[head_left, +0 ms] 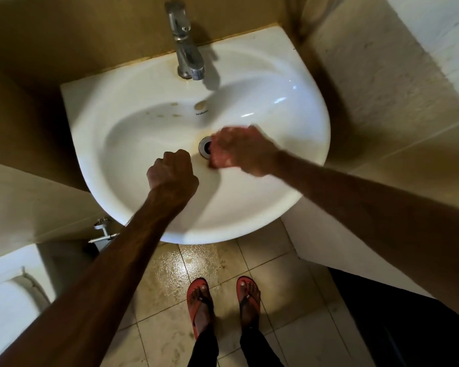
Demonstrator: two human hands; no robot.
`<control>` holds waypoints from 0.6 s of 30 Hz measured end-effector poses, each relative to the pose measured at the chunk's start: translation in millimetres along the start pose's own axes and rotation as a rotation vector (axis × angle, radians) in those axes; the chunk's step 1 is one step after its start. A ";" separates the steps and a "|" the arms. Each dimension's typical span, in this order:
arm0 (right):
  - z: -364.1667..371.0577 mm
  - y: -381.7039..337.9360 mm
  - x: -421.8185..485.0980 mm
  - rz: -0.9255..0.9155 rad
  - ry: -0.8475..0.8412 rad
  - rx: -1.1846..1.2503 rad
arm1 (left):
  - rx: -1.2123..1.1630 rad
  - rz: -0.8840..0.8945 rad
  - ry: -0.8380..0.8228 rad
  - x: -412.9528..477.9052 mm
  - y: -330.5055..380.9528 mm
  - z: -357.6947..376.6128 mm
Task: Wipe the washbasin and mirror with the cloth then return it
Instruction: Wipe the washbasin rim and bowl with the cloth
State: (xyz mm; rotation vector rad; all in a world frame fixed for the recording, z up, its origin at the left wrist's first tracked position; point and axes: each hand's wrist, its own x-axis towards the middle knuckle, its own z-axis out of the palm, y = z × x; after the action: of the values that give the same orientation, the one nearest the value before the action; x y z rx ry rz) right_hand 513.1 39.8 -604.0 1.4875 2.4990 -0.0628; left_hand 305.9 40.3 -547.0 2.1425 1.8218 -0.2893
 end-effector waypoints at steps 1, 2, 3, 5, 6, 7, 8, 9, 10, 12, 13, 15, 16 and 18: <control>3.5 24.1 -4.4 0.098 0.043 -0.030 | -0.005 0.001 0.003 -0.3 -1.1 -0.9; 2.9 40.9 -12.6 0.209 0.049 -0.054 | -0.012 0.003 0.006 0.1 -1.9 -1.1; 2.5 48.5 -19.7 0.298 0.029 -0.056 | -0.023 0.003 0.010 0.7 -2.3 -1.2; 2.8 37.0 -24.3 0.457 0.046 0.010 | -0.061 -0.002 0.015 0.2 -1.8 -2.0; 0.9 20.2 -22.1 0.529 0.048 0.082 | -0.080 -0.007 0.024 0.6 -0.2 -1.8; 0.4 0.6 -14.4 0.567 0.026 0.165 | -0.095 -0.010 0.036 0.6 1.7 -2.0; -1.0 -20.5 -2.7 0.570 0.012 0.238 | -0.108 -0.007 0.046 0.3 3.7 -1.6; -0.8 -40.7 10.8 0.532 0.001 0.303 | -0.118 -0.003 0.058 0.3 5.9 -1.8; -0.7 -61.9 19.5 0.462 -0.009 0.366 | -0.127 0.000 0.070 0.4 8.1 -1.6; -3.7 -85.7 25.8 0.330 -0.057 0.448 | -0.130 0.001 0.102 3.8 13.1 -1.8; -1.9 -83.7 26.5 0.299 -0.072 0.448 | -0.121 0.000 0.107 4.2 14.3 -1.8; -3.8 -63.6 20.9 0.293 -0.084 0.384 | -0.108 0.027 0.102 2.6 16.8 -1.5; -4.6 -50.7 15.4 0.287 -0.081 0.337 | -0.106 0.052 0.105 1.2 18.5 -0.5; -6.6 -18.1 1.0 0.231 -0.077 0.242 | -0.104 0.076 0.093 -2.0 24.3 -0.3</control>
State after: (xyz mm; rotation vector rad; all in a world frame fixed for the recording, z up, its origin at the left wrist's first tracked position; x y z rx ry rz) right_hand 495.7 33.0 -599.2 1.8201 2.3075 -0.3874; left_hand 329.4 35.1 -543.4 2.1797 1.7589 -0.0763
